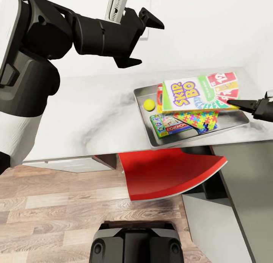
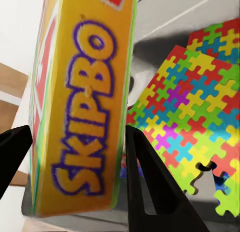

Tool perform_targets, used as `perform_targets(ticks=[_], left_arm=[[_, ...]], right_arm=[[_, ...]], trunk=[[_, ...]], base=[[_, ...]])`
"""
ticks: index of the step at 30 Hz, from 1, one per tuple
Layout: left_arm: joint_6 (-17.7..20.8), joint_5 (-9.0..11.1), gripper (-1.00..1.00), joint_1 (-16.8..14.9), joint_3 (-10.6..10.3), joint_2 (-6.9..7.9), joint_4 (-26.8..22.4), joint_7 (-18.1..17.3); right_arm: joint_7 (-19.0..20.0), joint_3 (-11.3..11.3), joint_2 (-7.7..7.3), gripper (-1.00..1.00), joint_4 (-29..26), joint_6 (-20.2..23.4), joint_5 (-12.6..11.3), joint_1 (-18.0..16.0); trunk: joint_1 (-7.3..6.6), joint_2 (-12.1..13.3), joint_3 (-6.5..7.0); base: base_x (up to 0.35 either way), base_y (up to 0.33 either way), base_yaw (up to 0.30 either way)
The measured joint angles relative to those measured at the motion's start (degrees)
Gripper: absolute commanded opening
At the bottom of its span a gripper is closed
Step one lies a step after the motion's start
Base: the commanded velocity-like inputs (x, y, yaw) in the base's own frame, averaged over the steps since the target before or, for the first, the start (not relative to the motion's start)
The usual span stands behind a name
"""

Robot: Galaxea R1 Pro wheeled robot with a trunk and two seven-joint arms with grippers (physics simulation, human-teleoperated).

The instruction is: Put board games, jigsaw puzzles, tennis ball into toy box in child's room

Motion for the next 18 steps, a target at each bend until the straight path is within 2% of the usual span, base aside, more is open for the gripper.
perform_targets(ticks=[3, 5, 7, 18], left_arm=[[-0.01, 0.0, 1.0, 0.01, 0.0, -0.01, 0.0, 0.0], [-0.03, 0.0, 1.0, 0.02, 0.0, -0.05, 0.0, 0.0], [-0.04, 0.0, 1.0, 0.03, 0.0, -0.08, 0.0, 0.0], [-0.05, 0.0, 1.0, 0.02, 0.0, -0.18, 0.0, 0.0]], right_arm=[[-1.65, 0.81, 0.45, -1.0, -0.02, 0.06, -0.46, -0.01], [-2.79, 1.37, 0.79, -1.0, -0.01, -0.07, 0.13, 0.0], [-3.2, 1.55, 0.97, -1.0, -0.02, 0.01, -0.42, -0.01], [-4.63, 2.25, 1.89, -1.0, -0.02, -0.06, -0.26, -0.02]], trunk=[[0.0, 0.0, -0.03], [0.0, 0.0, -0.04], [0.0, 0.0, -0.05], [0.0, 0.0, -0.08]], base=[[0.0, 0.0, 0.0], [0.0, 0.0, 0.0], [0.0, 0.0, 0.0], [0.0, 0.0, 0.0]])
